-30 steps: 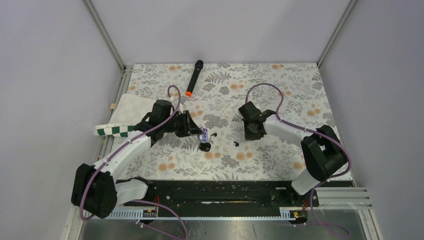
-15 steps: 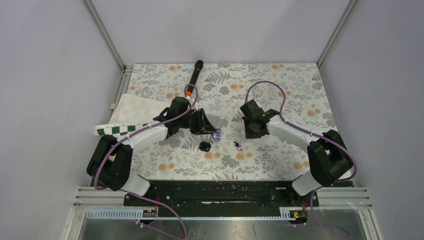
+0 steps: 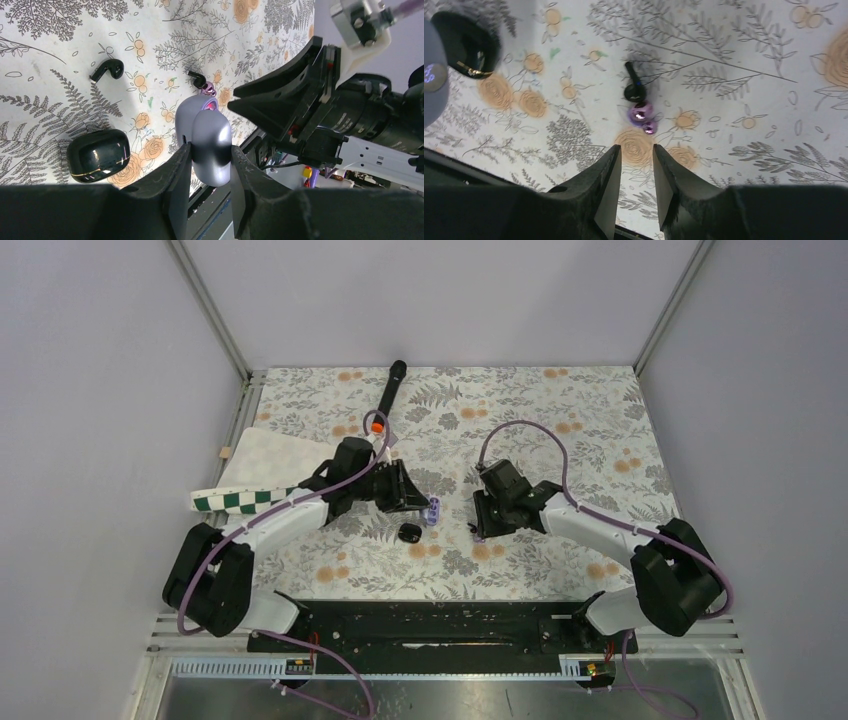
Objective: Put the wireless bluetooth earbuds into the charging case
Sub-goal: Pick up the left earbud from the center of the board.
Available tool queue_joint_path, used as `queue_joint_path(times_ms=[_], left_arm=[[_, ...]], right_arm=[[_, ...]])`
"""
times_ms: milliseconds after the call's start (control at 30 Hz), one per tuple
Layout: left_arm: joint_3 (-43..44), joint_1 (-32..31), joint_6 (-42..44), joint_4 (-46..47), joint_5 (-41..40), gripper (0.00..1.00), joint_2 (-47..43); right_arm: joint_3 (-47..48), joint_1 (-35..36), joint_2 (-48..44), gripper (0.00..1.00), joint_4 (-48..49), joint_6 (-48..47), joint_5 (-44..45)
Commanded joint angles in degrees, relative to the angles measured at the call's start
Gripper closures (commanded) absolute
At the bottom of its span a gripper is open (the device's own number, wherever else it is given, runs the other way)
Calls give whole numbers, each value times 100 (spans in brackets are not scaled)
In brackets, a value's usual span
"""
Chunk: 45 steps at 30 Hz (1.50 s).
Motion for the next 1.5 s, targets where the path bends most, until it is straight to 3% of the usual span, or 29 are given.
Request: queue_joint_path(times_ms=[0,467,1033,1267,1467], left_arm=[[-12,6,71,81,-96,100,-298],[-104,10,102,-57,-222,100,-413],[-161,76,165,-144,-301,100,-470],[-207,87,163,-143,-283,100,-519],[-201,96,182,-177,-267,100,-530]], right_arm=[[79,342,-127,64,166,3,9],[353,626,910,66,615,341,467],[406,741,1381,69,716,256,974],[336,908,1159,78,795,346,1410],[391,914,936,73,721,591,1443]])
